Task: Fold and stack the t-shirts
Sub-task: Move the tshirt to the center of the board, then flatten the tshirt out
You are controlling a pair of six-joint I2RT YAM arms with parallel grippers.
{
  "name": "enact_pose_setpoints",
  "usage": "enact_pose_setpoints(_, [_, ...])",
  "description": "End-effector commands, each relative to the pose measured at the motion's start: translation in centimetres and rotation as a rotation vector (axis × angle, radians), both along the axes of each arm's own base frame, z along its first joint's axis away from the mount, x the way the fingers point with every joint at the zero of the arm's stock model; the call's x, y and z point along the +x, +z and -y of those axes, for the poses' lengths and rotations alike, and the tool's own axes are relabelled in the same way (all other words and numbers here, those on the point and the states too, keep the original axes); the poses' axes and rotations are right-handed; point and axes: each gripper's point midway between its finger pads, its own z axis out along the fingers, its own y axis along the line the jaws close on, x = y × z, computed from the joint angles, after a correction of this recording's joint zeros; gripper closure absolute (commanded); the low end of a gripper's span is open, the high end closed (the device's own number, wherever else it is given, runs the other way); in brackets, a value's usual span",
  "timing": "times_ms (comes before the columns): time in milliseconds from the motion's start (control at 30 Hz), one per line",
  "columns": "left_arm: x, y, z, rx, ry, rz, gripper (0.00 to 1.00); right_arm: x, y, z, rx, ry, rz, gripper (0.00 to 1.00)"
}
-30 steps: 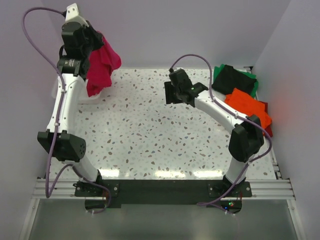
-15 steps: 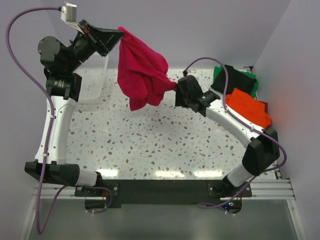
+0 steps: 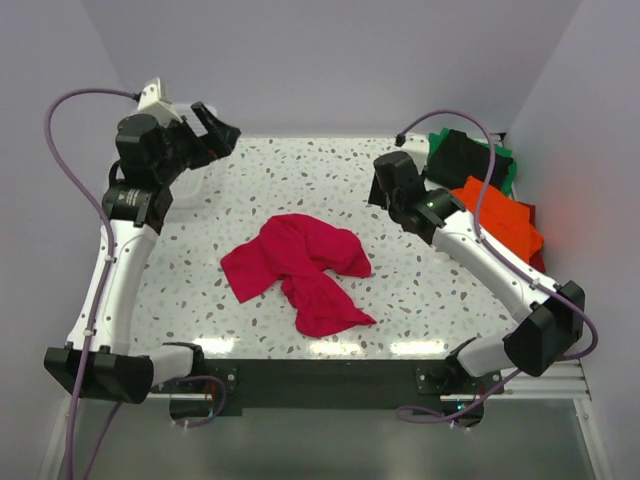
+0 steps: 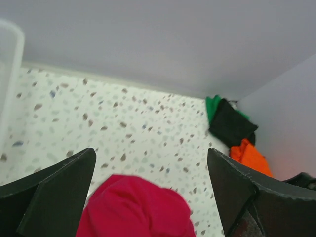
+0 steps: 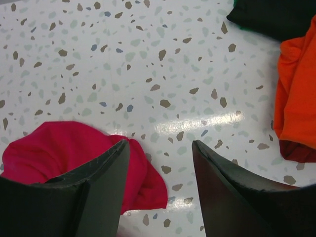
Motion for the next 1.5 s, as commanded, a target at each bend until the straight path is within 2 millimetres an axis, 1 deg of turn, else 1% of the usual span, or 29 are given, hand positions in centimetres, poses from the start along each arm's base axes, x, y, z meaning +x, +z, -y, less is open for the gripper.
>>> enact_pose_setpoints(0, [-0.1,-8.4,-1.8,0.099,0.081,-0.229,0.03,0.4,-0.3,-2.1,0.019,0.083,-0.032,0.43])
enact_pose_setpoints(33, [-0.4,-9.4,-1.2,0.101,0.054,-0.252,0.04,0.2,-0.9,-2.7,0.012,0.127,-0.054,0.43])
enact_pose_setpoints(67, [-0.7,-10.5,-1.0,0.106,0.045,-0.277,0.08,-0.4,-1.7,-3.8,0.037,0.195,-0.094,0.43])
enact_pose_setpoints(100, [-1.3,-12.7,-0.8,0.125,0.032,-0.320,0.10,-0.6,-2.3,-4.3,0.041,0.228,-0.110,0.43])
enact_pose_setpoints(167, [-2.3,-14.7,-0.2,0.148,0.024,-0.363,0.14,-1.8,-3.9,-4.8,0.036,0.286,-0.165,0.43])
enact_pose_setpoints(200, [-3.1,-16.4,-0.1,0.159,0.015,-0.401,0.19,-2.5,-4.4,-5.3,0.050,0.325,-0.190,0.44])
enact_pose_setpoints(233, [-3.7,-17.2,0.3,0.167,0.005,-0.420,0.20,-3.4,-5.1,-5.2,0.049,0.343,-0.213,0.44])
enact_pose_setpoints(267, [-4.2,-18.1,0.4,0.171,0.004,-0.441,0.22,-4.1,-5.4,-5.4,0.055,0.373,-0.222,0.44])
enact_pose_setpoints(300, [-5.1,-19.4,0.5,0.178,-0.003,-0.469,0.26,-5.0,-5.7,-6.2,0.077,0.430,-0.240,0.44])
enact_pose_setpoints(333, [-5.6,-20.2,0.7,0.186,-0.004,-0.485,0.27,-6.1,-6.4,-6.3,0.067,0.461,-0.259,0.43])
enact_pose_setpoints(367, [-6.1,-20.9,0.7,0.189,-0.002,-0.506,0.28,-6.8,-6.7,-6.6,0.061,0.488,-0.275,0.43])
enact_pose_setpoints(400, [-6.9,-22.1,0.7,0.190,-0.006,-0.537,0.28,-7.6,-7.4,-6.6,0.042,0.504,-0.301,0.43])
enact_pose_setpoints(433, [-7.5,-22.7,1.0,0.189,-0.013,-0.553,0.29,-8.7,-8.2,-6.9,0.017,0.529,-0.326,0.43])
enact_pose_setpoints(533, [-9.2,-24.9,1.3,0.184,-0.015,-0.617,0.28,-10.9,-10.0,-7.3,-0.023,0.561,-0.381,0.41])
enact_pose_setpoints(567, [-9.6,-25.4,1.3,0.185,-0.010,-0.634,0.28,-11.3,-10.1,-7.7,-0.020,0.577,-0.384,0.41])
enact_pose_setpoints(600, [-10.4,-26.5,1.3,0.190,-0.006,-0.667,0.28,-11.8,-10.4,-8.1,-0.019,0.590,-0.388,0.41])
enact_pose_setpoints(633, [-10.9,-26.9,1.3,0.195,-0.001,-0.685,0.28,-12.8,-10.9,-8.8,-0.016,0.612,-0.404,0.40])
enact_pose_setpoints(700, [-11.9,-28.2,1.2,0.210,0.014,-0.735,0.29,-13.6,-11.2,-9.6,-0.008,0.638,-0.408,0.40])
enact_pose_setpoints(733, [-12.4,-28.6,1.2,0.208,0.016,-0.757,0.29,-14.3,-11.7,-10.1,-0.012,0.654,-0.420,0.40])
enact_pose_setpoints(767, [-12.6,-29.0,0.9,0.220,0.038,-0.769,0.31,-14.8,-11.9,-10.5,-0.008,0.666,-0.426,0.40])
enact_pose_setpoints(800, [-13.3,-29.8,0.6,0.228,0.063,-0.805,0.32,-15.1,-12.3,-10.8,-0.015,0.675,-0.434,0.41])
enact_pose_setpoints(833, [-13.7,-30.2,0.2,0.232,0.084,-0.830,0.33,-15.8,-12.8,-11.1,-0.023,0.687,-0.446,0.41])
enact_pose_setpoints(867, [-14.5,-30.9,-0.1,0.245,0.100,-0.869,0.40,-16.1,-13.0,-11.2,-0.030,0.691,-0.449,0.41])
enact_pose_setpoints(933, [-15.4,-31.9,-0.6,0.256,0.134,-0.917,0.46,-16.8,-13.5,-11.6,-0.042,0.700,-0.461,0.41])
enact_pose_setpoints(967, [-16.2,-32.6,-0.8,0.262,0.149,-0.946,0.50,-17.0,-13.5,-11.8,-0.042,0.704,-0.462,0.41])
enact_pose_setpoints(1067, [-17.0,-33.3,-1.3,0.271,0.184,-0.974,0.53,-17.4,-13.7,-12.1,-0.038,0.706,-0.464,0.41])
enact_pose_setpoints(1133, [-17.2,-33.7,-1.3,0.269,0.192,-0.988,0.53,-17.5,-13.8,-12.4,-0.039,0.703,-0.468,0.41])
enact_pose_setpoints(1300, [-18.3,-35.7,-0.6,0.264,0.162,-1.065,0.53,-17.6,-13.8,-12.7,-0.035,0.697,-0.472,0.42])
enact_pose_setpoints(1467, [-19.2,-37.3,-0.4,0.284,0.143,-1.117,0.52,-17.5,-13.9,-12.5,-0.042,0.678,-0.467,0.42])
